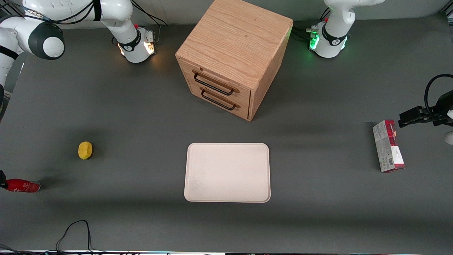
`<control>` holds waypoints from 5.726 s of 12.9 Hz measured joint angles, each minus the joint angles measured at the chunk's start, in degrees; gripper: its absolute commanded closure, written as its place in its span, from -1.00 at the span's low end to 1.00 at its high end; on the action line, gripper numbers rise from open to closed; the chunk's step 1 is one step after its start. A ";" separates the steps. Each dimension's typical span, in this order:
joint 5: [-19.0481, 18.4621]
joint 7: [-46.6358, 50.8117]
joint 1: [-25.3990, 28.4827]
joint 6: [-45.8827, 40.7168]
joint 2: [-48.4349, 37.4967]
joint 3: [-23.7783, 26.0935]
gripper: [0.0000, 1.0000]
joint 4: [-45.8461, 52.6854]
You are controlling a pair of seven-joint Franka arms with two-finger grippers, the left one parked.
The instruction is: Place coke bottle on tray
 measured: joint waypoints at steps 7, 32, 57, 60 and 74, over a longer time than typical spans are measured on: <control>-2.16 -0.26 -0.50 -12.89 -3.10 -0.71 1.00 2.61; -3.54 56.88 40.83 -42.75 -33.71 2.32 1.00 1.66; -8.61 79.56 56.18 -5.08 -2.51 1.22 1.00 -2.35; -8.61 79.56 56.27 -3.81 -2.42 1.22 -0.57 -3.22; -8.39 79.55 57.29 -29.00 -21.02 1.79 -1.00 -2.49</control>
